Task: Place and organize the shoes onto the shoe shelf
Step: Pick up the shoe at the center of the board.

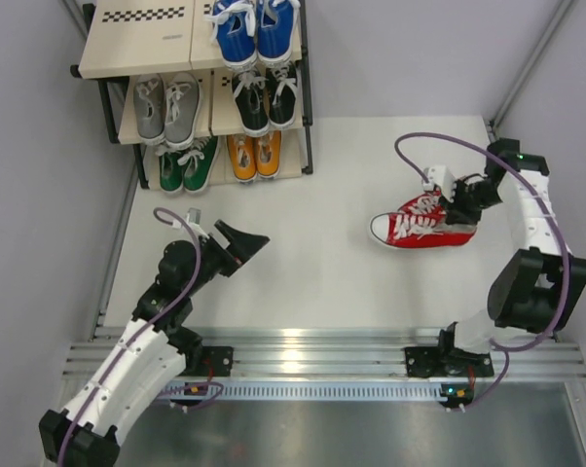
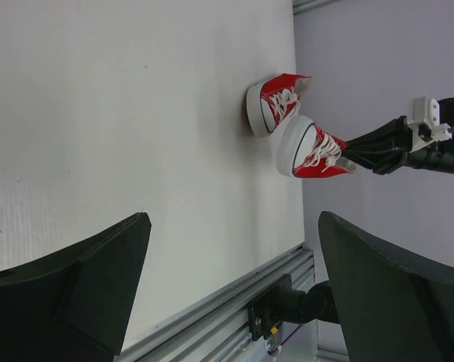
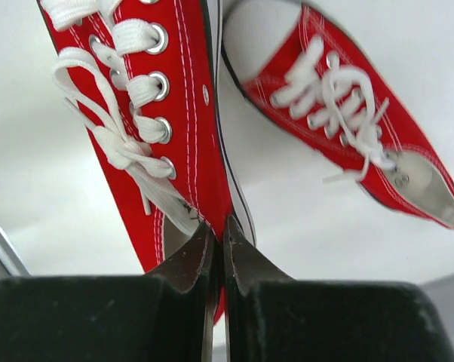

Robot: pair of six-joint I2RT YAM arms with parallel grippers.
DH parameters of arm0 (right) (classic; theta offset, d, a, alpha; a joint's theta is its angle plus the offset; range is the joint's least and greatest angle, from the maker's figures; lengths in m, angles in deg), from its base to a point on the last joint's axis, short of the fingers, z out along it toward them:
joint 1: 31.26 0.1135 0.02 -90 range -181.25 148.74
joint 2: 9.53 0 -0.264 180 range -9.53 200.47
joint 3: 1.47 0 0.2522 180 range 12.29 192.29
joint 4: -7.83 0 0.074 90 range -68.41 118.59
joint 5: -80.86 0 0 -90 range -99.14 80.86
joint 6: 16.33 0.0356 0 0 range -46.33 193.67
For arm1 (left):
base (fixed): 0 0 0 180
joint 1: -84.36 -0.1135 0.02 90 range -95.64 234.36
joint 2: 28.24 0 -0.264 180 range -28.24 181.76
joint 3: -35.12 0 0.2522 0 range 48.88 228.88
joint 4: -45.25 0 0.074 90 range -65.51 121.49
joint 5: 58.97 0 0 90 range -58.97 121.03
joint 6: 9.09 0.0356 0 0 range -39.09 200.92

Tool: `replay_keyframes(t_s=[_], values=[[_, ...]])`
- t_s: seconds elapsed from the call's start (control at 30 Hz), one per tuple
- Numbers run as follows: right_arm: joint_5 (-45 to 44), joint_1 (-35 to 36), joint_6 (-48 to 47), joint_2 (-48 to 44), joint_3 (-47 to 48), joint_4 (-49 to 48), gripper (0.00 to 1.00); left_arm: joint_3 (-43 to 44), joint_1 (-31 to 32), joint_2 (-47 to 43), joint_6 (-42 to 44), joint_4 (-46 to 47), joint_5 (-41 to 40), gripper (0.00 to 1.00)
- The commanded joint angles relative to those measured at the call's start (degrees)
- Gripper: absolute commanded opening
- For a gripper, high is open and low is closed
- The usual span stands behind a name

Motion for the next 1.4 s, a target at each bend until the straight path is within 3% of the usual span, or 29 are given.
replay_keyframes(t_s=[0.0,0.03,0.07,0.23,0.37,0.57,0.73,0.87,1.1,1.2,1.33,1.37], values=[[10.26,7.55,22.6,-2.92,0.95,-3.13,0.0,0.86,-0.04,2.79,-0.67,12.28,3.78,0.98],[11.13,9.4,26.83,-2.93,0.95,-5.06,0.0,1.29,-0.04,3.5,-0.66,13.07,3.87,0.98],[13.23,13.77,36.97,-2.84,0.6,-9.61,0.0,2.17,-0.04,4.21,-0.58,14.91,3.96,0.98],[19.92,21.45,64.89,-1.87,-1.24,-25.01,0.0,4.55,1.71,9.3,-0.58,18.79,1.59,0.98],[16.43,27.85,89.11,-2.22,-4.75,-38.63,0.0,5.25,7.76,13.69,-0.4,21.34,-5.69,0.98],[11.85,33.93,110.67,-5.3,-10.11,-51.92,0.0,5.16,16.47,21.25,-0.66,29.42,-17.66,0.98],[15.35,36.05,118.53,-6.62,-15.03,-57.89,0.0,7.71,19.29,31.8,-0.93,33.64,-17.93,0.98],[15.98,37.54,118.72,-8.72,-16.71,-59.31,0.0,10.25,19.73,37.95,-1.54,38.64,-16.61,0.98],[15.98,38.86,117.14,-11.36,-18.73,-60.19,0.0,13.16,19.91,42.44,-2.42,38.92,-17.22,0.96],[15.63,39.3,115.73,-12.15,-19.44,-60.19,0.0,13.69,19.91,43.94,-3.12,39.62,-16.35,0.8],[14.66,39.3,113.71,-12.68,-19.44,-59.23,0.0,13.69,19.91,44.03,-3.04,40.85,-15.64,0.4],[14.57,39.3,113.19,-12.86,-19.44,-59.05,0.0,13.69,19.91,43.77,-1.99,40.85,-15.73,0.19]])
